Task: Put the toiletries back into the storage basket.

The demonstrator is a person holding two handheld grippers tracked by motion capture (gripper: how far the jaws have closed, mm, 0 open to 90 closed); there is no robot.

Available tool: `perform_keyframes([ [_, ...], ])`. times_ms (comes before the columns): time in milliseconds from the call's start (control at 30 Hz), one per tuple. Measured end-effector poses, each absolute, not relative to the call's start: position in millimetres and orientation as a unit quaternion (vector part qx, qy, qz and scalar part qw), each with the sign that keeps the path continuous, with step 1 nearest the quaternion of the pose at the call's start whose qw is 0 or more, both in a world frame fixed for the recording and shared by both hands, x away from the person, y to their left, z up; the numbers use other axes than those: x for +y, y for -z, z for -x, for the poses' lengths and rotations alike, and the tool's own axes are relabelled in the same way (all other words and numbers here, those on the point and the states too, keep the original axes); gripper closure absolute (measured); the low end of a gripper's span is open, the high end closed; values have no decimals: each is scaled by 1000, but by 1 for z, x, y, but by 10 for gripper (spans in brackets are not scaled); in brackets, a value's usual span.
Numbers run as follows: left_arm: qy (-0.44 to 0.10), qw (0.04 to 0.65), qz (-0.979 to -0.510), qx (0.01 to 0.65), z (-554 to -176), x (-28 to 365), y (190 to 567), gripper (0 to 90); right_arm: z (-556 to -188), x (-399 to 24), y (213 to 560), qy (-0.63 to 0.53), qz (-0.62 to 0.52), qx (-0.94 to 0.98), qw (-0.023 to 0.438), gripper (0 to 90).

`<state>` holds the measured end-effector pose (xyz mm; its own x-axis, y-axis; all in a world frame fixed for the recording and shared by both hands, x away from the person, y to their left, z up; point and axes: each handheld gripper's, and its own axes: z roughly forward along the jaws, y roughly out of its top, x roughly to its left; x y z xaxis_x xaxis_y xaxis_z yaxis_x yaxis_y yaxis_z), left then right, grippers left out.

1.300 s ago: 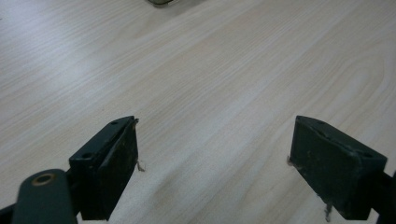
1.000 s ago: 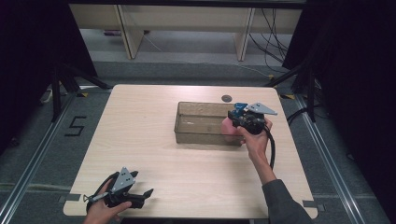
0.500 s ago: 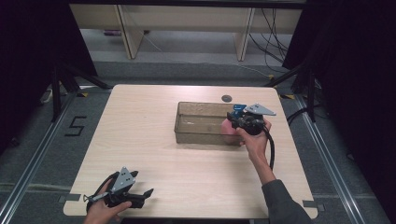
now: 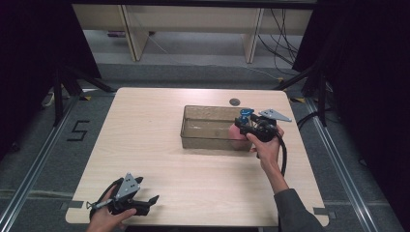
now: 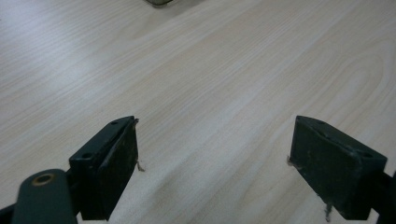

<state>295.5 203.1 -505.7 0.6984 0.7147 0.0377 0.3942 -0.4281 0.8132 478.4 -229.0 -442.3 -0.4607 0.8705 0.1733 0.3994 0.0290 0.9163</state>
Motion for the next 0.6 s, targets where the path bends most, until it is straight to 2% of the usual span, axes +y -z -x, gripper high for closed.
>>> perform_keyframes([
  [167,-193,414,-824,336,-296,203,506,150,-472,-230,439,-526,-473,674,214,232],
  [267,-204,398,-833,324,-297,205,506,150,-469,-233,438,-527,-470,671,227,228],
  [300,-199,399,-834,326,-296,205,505,150,-467,-233,437,-529,-481,665,216,228],
  [367,-194,408,-827,335,-296,204,506,150,-467,-237,437,-526,-470,672,227,224],
  [400,-195,400,-832,332,-295,205,505,150,-465,-236,436,-533,-481,663,212,218],
  [467,-195,399,-832,331,-295,205,505,150,-465,-240,436,-528,-471,669,227,216],
  [500,-191,415,-822,340,-295,203,506,150,-464,-240,436,-533,-475,664,223,216],
  [600,-192,406,-829,334,-295,204,505,150,-461,-240,435,-540,-470,663,220,213],
])
